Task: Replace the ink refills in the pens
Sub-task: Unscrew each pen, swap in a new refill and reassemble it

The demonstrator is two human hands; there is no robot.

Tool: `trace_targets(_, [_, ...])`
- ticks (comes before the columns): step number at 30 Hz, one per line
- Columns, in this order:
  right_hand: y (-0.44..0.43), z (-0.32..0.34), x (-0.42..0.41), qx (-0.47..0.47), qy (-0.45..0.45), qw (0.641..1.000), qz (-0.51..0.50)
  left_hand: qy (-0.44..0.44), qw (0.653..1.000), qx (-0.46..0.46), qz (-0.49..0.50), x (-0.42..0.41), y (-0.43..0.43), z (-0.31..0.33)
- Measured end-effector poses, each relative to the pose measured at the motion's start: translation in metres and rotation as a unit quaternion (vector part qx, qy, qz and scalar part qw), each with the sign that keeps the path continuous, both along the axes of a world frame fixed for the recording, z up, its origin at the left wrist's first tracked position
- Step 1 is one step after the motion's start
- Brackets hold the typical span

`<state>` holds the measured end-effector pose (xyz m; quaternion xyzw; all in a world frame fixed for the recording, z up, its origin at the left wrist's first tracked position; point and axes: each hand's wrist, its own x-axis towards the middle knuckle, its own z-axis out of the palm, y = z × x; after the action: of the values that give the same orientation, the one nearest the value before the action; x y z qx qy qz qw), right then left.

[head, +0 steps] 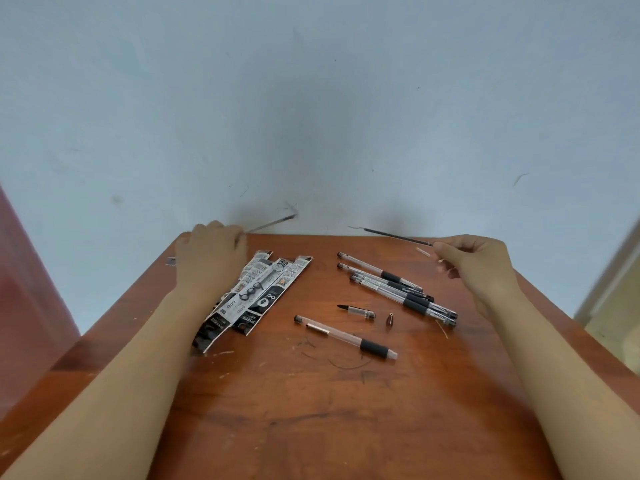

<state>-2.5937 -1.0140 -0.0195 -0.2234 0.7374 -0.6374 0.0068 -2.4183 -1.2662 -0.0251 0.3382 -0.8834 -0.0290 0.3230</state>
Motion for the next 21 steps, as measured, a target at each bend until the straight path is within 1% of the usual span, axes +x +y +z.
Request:
trace_targets(2, [-0.001,0.0,0.001,0.0,0.005,1.0,0.0,-0.029,0.996,0.007,0.088,0.002,-0.01,-0.005])
trace_targets(4, [-0.003,0.0,0.003,0.006,0.012,1.0,0.004,-0.055,0.985,0.047,0.154,0.006,-0.02,-0.011])
trace_targets(7, [-0.006,-0.001,0.006,0.013,0.017,1.0,0.017,-0.105,0.964,0.128,0.207,0.012,-0.028,-0.018])
trace_targets(10, [-0.008,-0.002,0.008,0.028,0.025,0.999,0.027,-0.159,0.948,0.168,0.219,0.014,-0.032,-0.023])
trace_targets(14, [-0.01,-0.004,0.009,0.046,0.032,0.998,0.039,-0.192,0.944,0.167,0.21,0.013,-0.035,-0.026])
trace_targets(18, [-0.011,-0.005,0.01,0.05,0.03,0.997,0.047,-0.205,0.943,0.157,0.207,0.014,-0.034,-0.023])
trace_targets(21, [-0.012,-0.005,0.012,0.055,0.03,0.997,0.052,-0.184,0.951,0.15,0.198,0.012,-0.03,-0.019])
